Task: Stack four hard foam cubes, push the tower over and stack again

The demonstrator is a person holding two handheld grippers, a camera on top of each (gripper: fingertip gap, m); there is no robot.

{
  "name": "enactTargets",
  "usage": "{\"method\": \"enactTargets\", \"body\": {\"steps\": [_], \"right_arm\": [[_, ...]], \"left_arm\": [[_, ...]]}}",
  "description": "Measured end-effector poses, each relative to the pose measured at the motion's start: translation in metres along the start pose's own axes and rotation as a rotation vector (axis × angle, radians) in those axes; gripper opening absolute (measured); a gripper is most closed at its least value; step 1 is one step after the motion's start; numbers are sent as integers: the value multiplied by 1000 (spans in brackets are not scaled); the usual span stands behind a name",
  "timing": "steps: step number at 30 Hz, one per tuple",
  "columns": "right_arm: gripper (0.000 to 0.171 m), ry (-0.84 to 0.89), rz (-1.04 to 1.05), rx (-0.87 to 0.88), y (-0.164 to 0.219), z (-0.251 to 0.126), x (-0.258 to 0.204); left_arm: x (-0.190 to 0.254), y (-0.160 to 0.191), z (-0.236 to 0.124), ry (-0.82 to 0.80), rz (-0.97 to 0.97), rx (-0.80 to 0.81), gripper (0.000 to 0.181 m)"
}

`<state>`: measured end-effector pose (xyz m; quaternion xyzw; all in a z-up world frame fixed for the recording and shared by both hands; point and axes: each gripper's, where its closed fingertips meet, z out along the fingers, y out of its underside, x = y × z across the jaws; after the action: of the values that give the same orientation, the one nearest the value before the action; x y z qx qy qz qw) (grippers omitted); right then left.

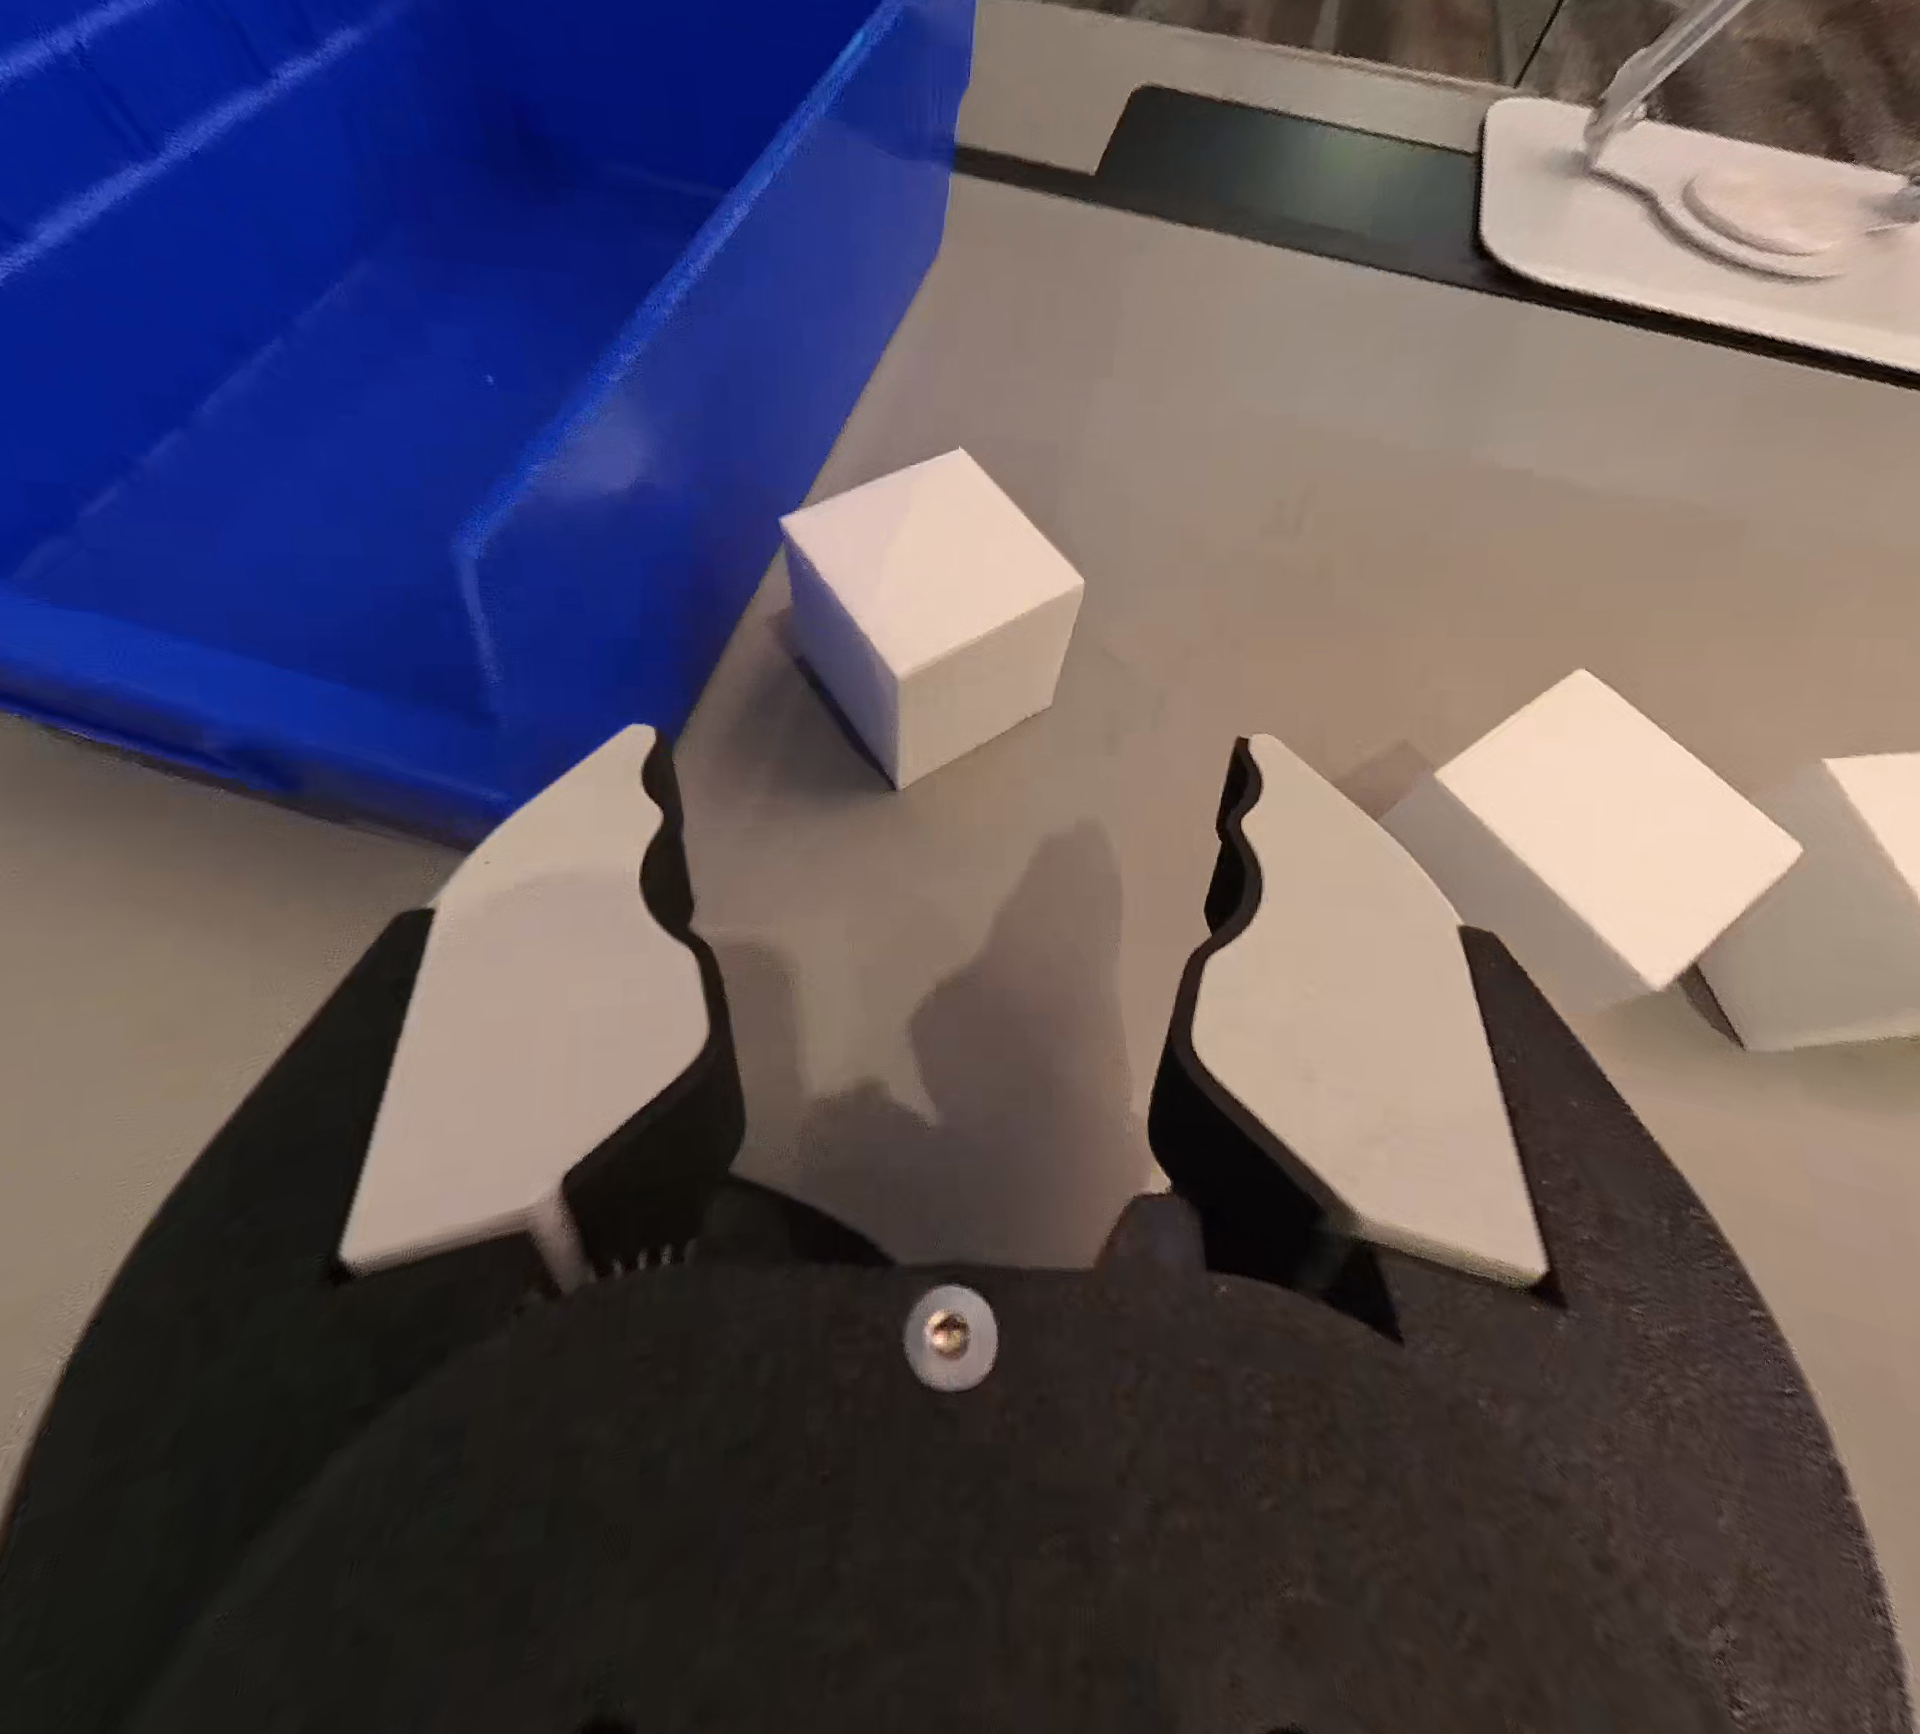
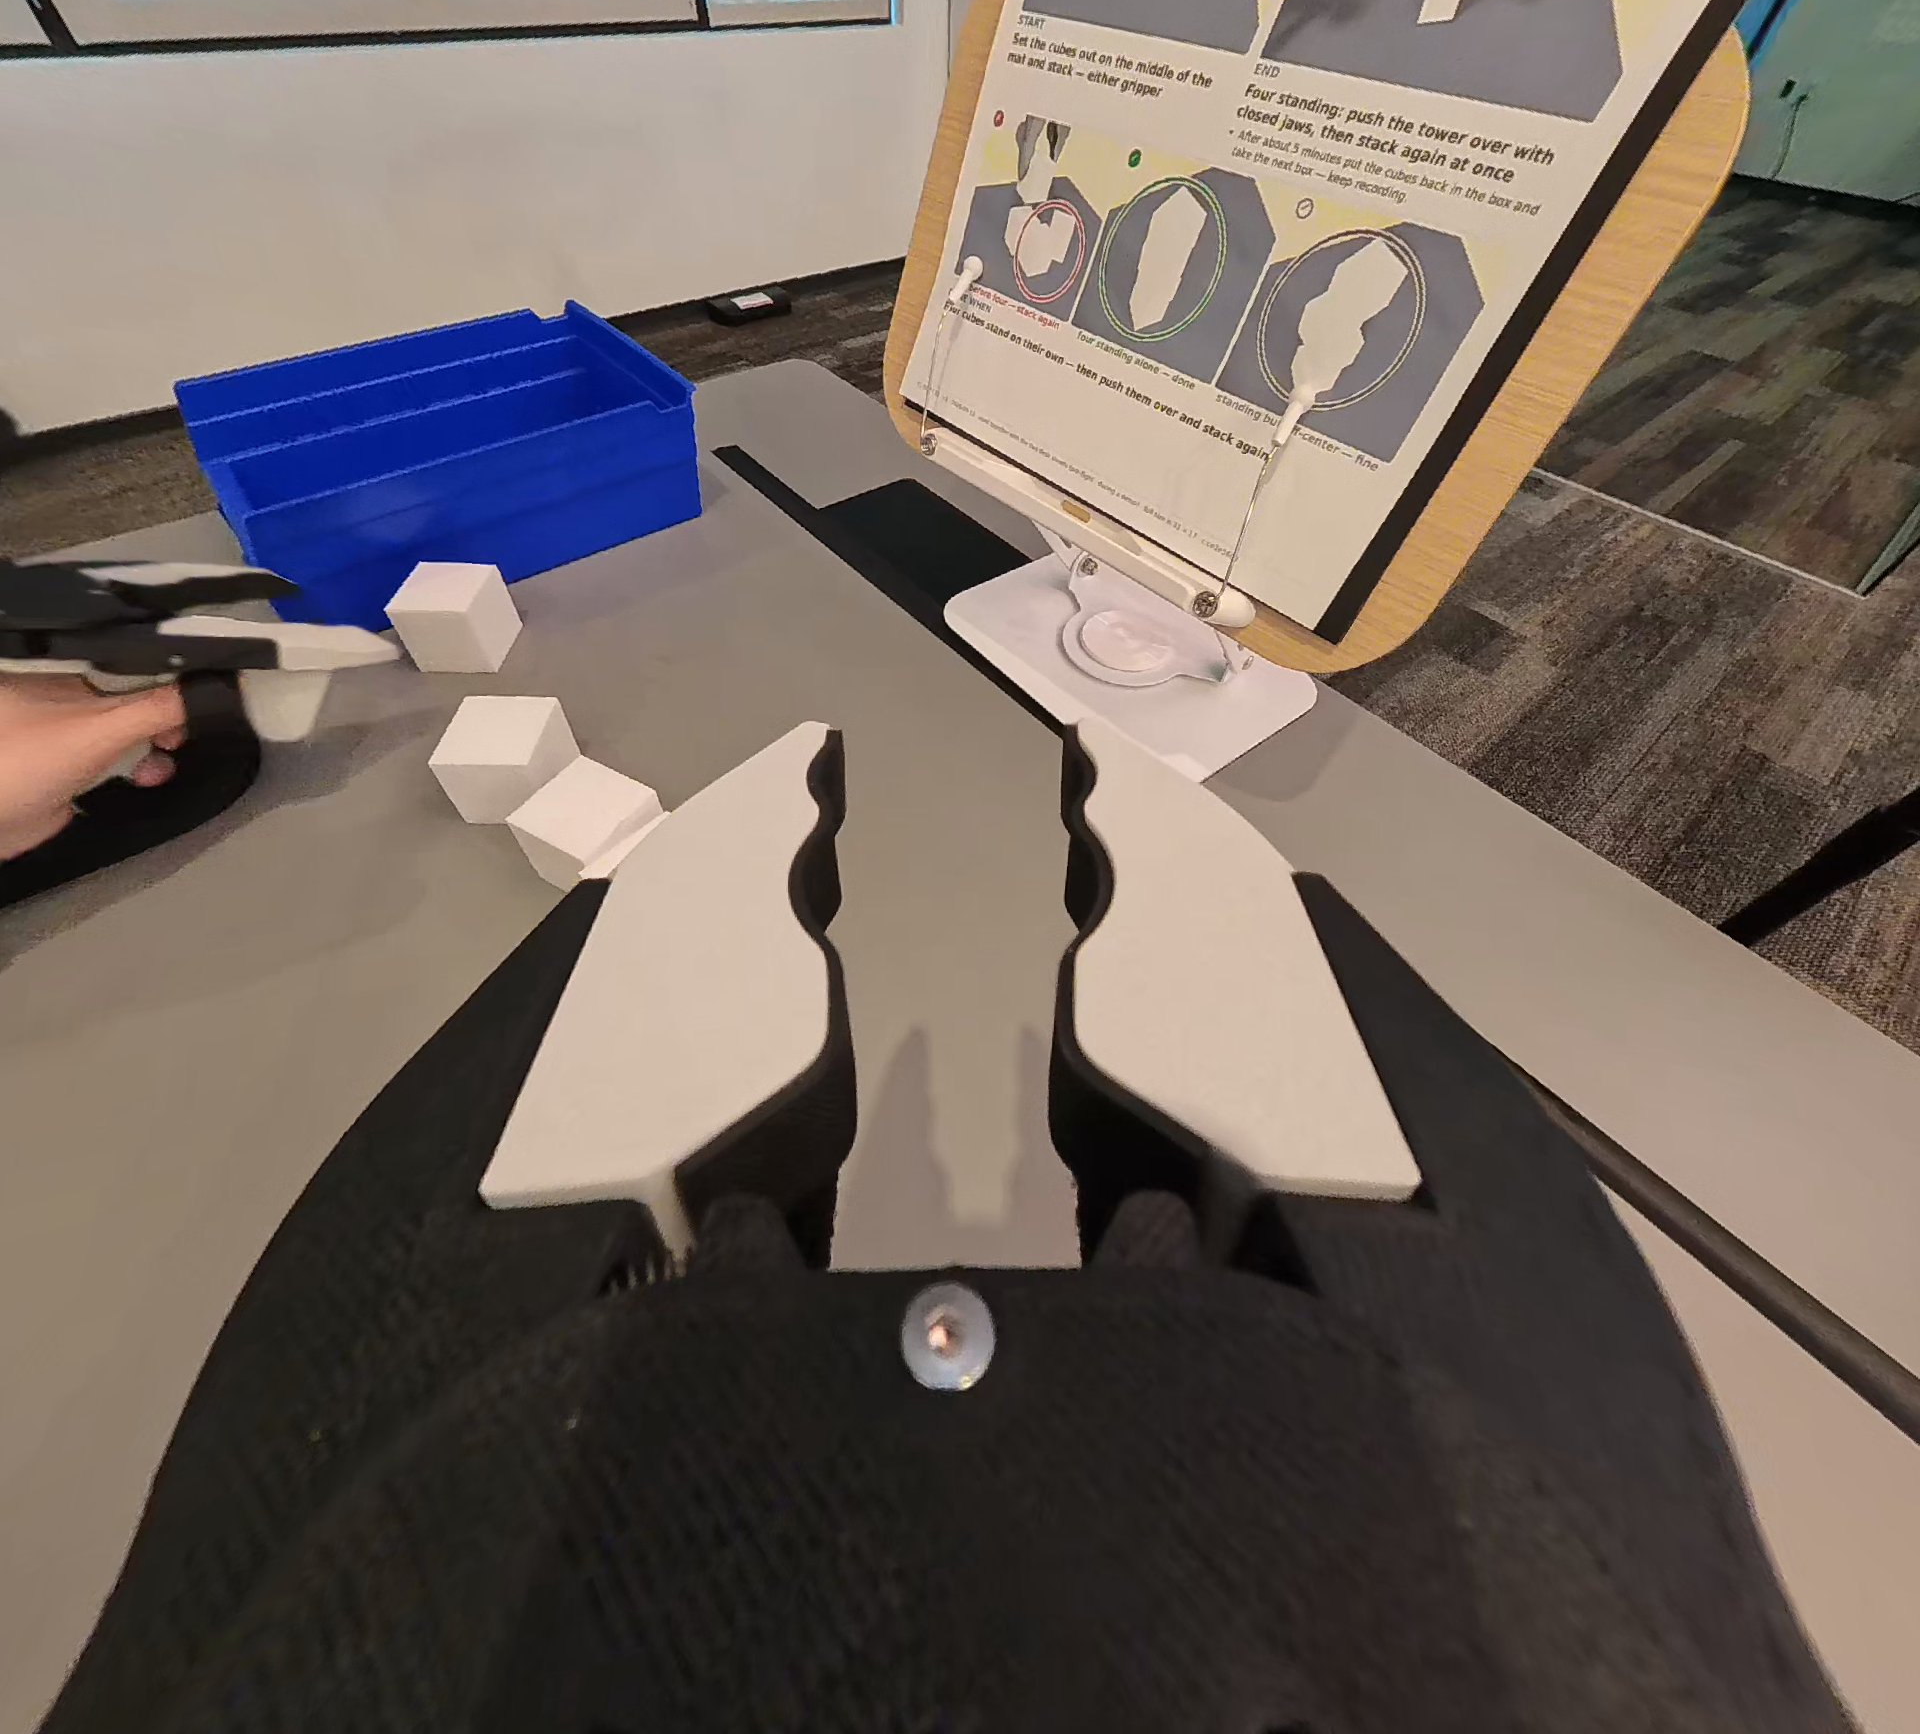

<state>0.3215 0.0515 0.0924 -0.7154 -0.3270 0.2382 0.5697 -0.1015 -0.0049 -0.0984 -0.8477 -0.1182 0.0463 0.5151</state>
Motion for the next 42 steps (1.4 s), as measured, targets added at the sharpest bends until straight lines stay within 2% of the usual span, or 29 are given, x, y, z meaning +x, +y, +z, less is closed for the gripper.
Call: {"method": "enactTargets", "body": {"steps": [9,18,23,28,36,42], "right_arm": [[41,-36,25,43,-3,-13,7],[40,-37,38,54,-2,-20,15],[40,-36,50,74,-4,-25,19],[40,-33,69,95,-5,-31,24],[40,-27,83,95,-3,-34,29],[40,-36,77,71,1,-30,26]], "left_arm": [[1,-1,33,-148,-79,-38,99],[-8,4,56,-256,-62,-78,97],[-10,1,61,-266,-71,-73,83],[-9,1,61,-220,-102,-73,62],[0,-3,50,-126,-63,-68,61],[40,-43,6,180,67,37,61]]}}
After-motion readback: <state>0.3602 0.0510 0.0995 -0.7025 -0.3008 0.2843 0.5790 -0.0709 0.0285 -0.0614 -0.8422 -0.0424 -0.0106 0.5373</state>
